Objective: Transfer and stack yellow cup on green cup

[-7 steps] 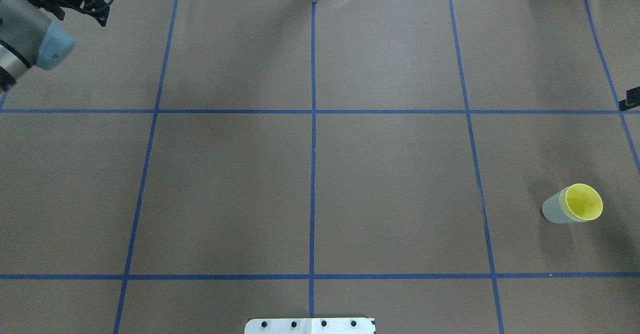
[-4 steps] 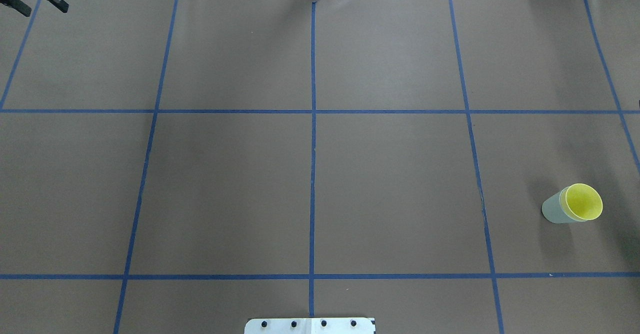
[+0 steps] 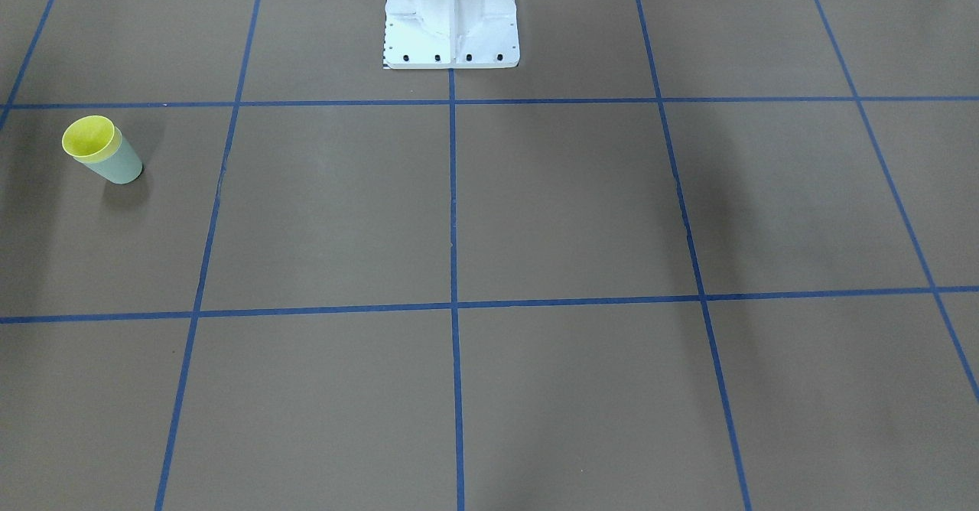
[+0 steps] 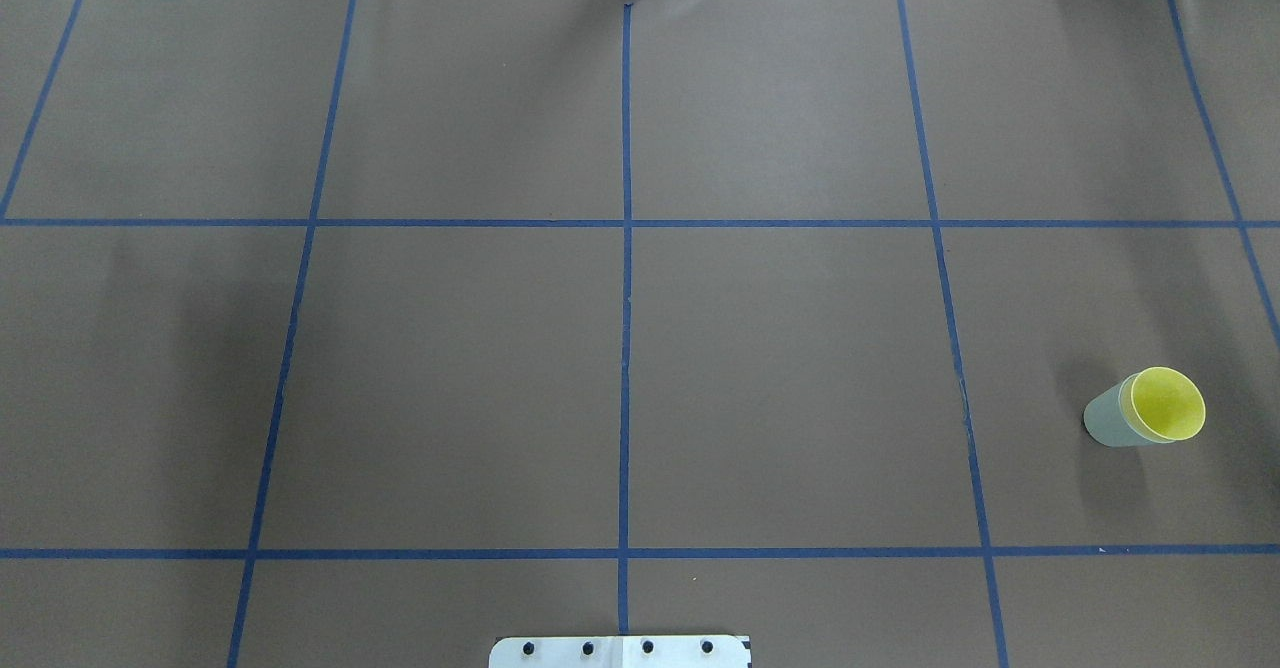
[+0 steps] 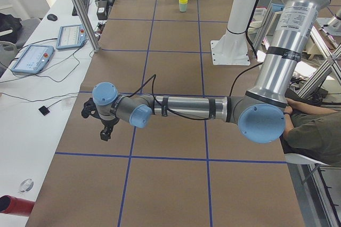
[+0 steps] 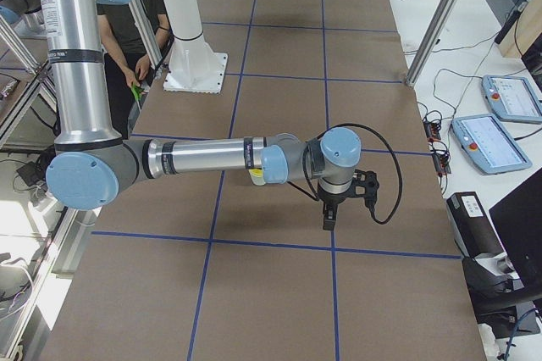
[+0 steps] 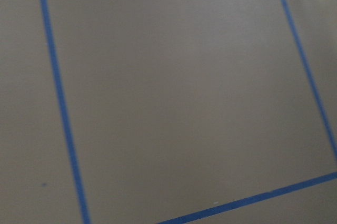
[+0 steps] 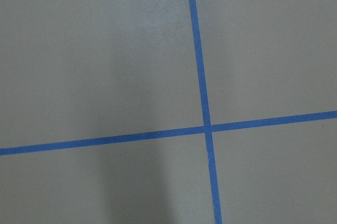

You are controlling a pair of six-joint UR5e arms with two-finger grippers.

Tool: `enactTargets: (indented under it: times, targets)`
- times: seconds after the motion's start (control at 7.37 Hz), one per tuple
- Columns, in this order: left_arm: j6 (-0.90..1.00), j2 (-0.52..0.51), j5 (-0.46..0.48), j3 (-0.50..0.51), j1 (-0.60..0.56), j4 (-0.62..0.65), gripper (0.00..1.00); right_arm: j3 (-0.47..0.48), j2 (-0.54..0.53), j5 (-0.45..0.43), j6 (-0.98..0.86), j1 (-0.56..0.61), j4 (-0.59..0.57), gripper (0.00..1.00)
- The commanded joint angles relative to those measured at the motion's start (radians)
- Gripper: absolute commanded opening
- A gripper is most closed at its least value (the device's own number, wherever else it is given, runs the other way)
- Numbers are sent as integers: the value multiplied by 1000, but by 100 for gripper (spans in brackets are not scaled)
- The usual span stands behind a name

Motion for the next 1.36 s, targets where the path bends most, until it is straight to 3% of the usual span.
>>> enactTargets:
  times: [0.0,0.14,0.27,0.95,1.22]
  targets:
    - [17,6,9,-124,-2,307,100,-1,3,1,-26,4,-16,100]
    - [18,47,9,-200,-5,372,100,5,4,-2,-49,4,-16,100]
    - [24,107,11,-220,1,335,100,7,3,10,-58,4,-18,100]
    - [86,115,1,-225,-1,285,100,-34,0,-15,-60,-2,-15,100]
    - [83,114,-41,-216,2,279,100,-9,7,-4,-57,-2,-15,100]
